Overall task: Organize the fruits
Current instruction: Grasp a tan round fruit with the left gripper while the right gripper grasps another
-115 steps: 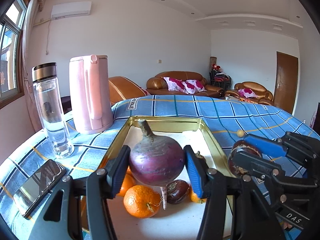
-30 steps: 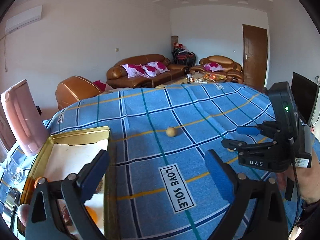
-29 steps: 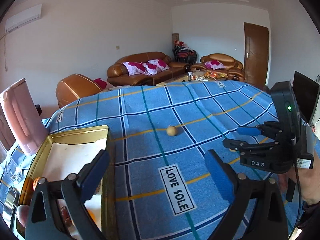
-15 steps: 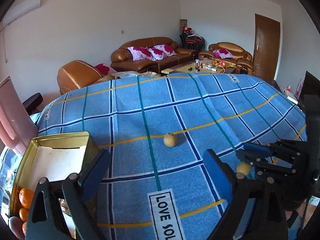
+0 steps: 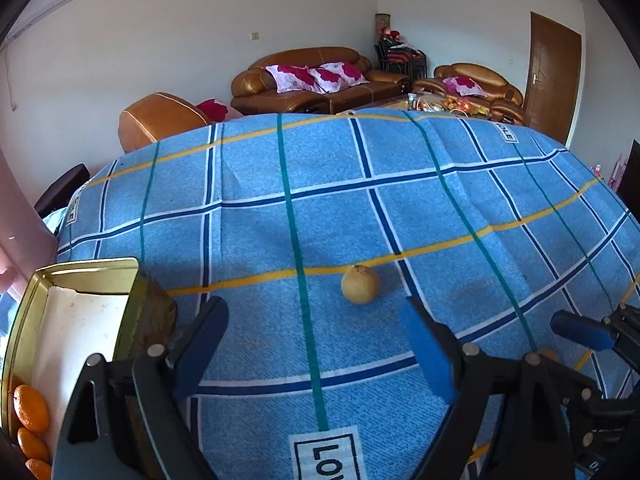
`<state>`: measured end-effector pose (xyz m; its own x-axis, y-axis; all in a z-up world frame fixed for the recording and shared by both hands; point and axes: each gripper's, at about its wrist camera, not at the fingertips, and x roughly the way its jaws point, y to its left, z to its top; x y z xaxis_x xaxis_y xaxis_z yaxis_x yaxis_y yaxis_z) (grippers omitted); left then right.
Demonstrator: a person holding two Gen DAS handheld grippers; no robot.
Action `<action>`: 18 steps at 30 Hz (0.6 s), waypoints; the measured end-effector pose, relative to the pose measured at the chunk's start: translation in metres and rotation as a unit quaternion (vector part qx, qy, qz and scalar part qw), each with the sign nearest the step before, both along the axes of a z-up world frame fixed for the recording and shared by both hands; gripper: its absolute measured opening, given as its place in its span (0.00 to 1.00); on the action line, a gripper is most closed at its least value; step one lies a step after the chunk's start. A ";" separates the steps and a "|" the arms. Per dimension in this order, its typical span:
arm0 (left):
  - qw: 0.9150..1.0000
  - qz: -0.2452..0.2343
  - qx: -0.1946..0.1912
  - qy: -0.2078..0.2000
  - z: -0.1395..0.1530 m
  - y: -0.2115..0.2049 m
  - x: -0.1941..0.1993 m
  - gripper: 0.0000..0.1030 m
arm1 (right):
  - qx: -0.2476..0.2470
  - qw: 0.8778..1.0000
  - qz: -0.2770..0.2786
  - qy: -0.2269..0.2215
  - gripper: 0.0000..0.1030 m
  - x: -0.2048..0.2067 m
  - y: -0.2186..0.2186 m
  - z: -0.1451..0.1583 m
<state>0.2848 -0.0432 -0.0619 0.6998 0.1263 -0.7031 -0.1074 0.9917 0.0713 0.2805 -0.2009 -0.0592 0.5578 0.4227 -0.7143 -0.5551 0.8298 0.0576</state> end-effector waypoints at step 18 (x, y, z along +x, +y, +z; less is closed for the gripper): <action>0.998 -0.026 -0.001 0.051 -0.022 -0.015 0.040 0.55 | 0.006 1.000 -0.027 -0.002 0.31 0.002 -0.010 -0.001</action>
<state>0.3251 -0.0578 -0.0836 0.6298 0.0891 -0.7716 -0.0474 0.9960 0.0763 0.2830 -0.2113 -0.0601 0.5830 0.3995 -0.7075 -0.5094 0.8581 0.0648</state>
